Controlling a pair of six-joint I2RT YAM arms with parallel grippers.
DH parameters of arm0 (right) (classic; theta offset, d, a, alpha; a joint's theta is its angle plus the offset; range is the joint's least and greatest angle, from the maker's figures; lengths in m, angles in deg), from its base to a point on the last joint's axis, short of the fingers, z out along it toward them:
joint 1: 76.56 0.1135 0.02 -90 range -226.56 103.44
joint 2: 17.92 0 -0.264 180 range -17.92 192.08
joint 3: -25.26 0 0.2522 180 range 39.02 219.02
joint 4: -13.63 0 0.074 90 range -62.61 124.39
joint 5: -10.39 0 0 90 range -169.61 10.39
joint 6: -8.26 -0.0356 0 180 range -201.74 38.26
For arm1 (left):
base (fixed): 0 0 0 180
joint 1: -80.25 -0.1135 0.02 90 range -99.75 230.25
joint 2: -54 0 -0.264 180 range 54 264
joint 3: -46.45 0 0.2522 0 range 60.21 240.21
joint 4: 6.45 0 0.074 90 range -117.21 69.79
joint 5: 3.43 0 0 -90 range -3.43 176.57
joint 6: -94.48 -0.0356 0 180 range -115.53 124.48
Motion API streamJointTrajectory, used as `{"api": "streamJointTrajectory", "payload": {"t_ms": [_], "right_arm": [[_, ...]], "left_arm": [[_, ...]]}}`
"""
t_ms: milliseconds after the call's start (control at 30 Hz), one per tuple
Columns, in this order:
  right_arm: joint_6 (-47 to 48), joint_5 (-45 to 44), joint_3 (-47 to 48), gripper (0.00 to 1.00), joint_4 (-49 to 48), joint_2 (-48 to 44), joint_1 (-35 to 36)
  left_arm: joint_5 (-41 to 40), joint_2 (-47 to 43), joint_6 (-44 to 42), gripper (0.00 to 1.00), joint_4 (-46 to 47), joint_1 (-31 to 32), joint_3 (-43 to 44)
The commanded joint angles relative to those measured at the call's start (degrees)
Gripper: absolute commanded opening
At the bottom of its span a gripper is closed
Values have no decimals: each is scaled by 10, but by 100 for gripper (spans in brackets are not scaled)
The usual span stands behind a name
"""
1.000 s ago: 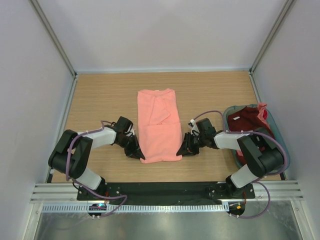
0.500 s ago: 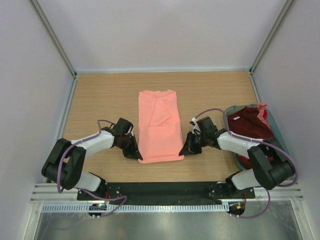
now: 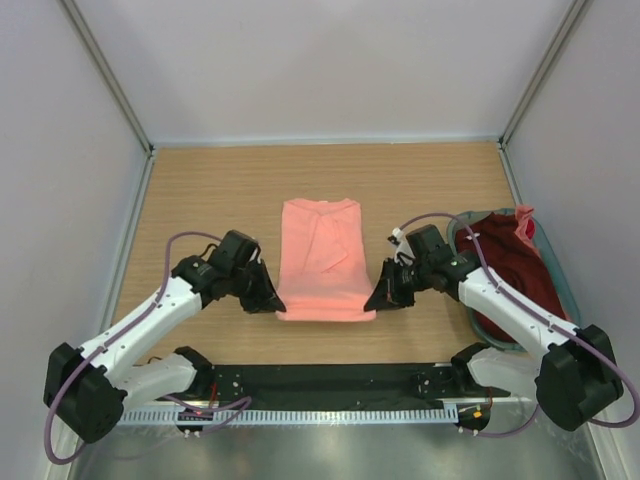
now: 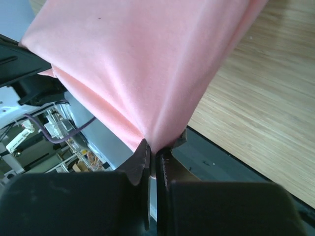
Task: Fold and stack the t-shirts
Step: Fold the tshirt
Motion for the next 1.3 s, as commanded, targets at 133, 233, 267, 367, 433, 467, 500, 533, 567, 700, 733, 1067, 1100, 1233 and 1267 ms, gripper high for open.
{"api": "streamJointTrajectory", "payload": {"t_ms": [133, 233, 267, 367, 433, 467, 500, 533, 567, 700, 733, 1067, 1100, 1233, 1267], "right_arm": [[7, 22, 139, 1, 72, 74, -37], [17, 46, 197, 1, 72, 140, -65], [23, 50, 230, 1, 76, 177, -75], [46, 59, 292, 1, 90, 231, -86], [57, 72, 329, 1, 100, 285, -97], [60, 75, 340, 1, 101, 301, -100], [63, 84, 351, 1, 101, 332, -108], [64, 86, 369, 1, 100, 344, -112], [63, 87, 379, 1, 98, 356, -115], [56, 98, 429, 1, 84, 415, -126], [51, 101, 449, 1, 82, 434, -128], [17, 109, 562, 1, 76, 525, -141], [5, 110, 567, 1, 67, 536, -142], [-15, 114, 594, 1, 46, 566, -147], [-16, 115, 600, 1, 45, 572, -148]], "left_arm": [[-47, 78, -5, 0, -66, -10, 128], [-33, 141, -31, 0, -54, -38, 185], [-22, 158, -38, 0, -59, -47, 206], [-8, 223, -69, 0, -62, -74, 276], [2, 272, -92, 0, -69, -89, 321], [14, 290, -100, 0, -77, -103, 335], [18, 319, -109, 0, -80, -110, 365], [21, 337, -116, 0, -85, -117, 377], [25, 352, -133, 0, -94, -129, 393], [48, 418, -159, 0, -100, -149, 447], [50, 439, -162, 0, -103, -153, 471], [81, 544, -179, 0, -117, -176, 608], [83, 559, -178, 0, -115, -176, 625], [95, 590, -170, 0, -102, -178, 653], [94, 596, -169, 0, -98, -178, 658]]}}
